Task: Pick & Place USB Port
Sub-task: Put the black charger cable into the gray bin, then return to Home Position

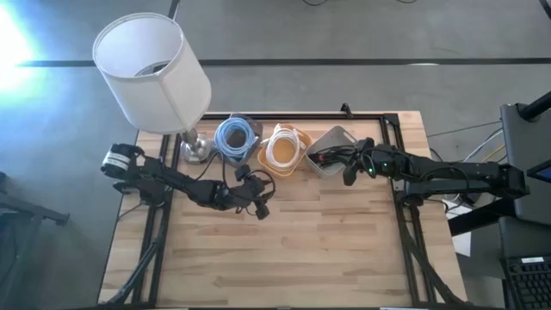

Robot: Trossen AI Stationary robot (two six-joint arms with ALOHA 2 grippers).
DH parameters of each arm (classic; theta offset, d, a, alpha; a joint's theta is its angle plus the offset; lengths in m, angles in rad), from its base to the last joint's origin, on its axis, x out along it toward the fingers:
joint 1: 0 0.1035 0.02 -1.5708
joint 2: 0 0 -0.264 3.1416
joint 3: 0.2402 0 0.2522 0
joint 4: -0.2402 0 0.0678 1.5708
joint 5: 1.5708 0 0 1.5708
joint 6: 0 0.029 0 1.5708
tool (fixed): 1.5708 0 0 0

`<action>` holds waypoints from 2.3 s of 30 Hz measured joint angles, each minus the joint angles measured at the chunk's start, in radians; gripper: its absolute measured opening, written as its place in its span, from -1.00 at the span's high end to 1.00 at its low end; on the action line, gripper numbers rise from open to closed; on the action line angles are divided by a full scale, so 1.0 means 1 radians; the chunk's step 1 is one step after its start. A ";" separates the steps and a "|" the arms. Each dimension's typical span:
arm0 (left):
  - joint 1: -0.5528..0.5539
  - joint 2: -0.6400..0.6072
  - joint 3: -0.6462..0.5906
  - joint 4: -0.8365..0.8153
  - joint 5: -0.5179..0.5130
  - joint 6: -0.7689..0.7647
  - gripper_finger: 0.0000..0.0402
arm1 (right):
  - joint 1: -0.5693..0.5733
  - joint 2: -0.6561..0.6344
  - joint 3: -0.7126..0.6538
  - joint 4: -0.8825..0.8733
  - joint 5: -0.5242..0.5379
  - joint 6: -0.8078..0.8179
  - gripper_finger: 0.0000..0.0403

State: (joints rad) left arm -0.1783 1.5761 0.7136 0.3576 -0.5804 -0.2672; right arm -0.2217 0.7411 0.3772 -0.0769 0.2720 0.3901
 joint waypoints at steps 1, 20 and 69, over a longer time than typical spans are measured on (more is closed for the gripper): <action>0.000 0.000 0.000 0.000 0.000 0.000 0.19 | -0.009 0.006 -0.011 0.018 -0.007 -0.002 0.91; 0.000 0.000 0.000 0.000 0.000 -0.003 0.19 | -0.150 0.149 -0.060 -0.003 -0.009 0.098 0.56; -0.136 -0.634 -0.057 -0.309 -0.258 0.198 0.19 | -0.028 -0.066 0.265 -0.177 -0.333 -0.346 0.44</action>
State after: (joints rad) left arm -0.3148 0.9417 0.6561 0.0489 -0.8381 -0.0694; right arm -0.2497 0.6750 0.6422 -0.2539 -0.0611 0.0439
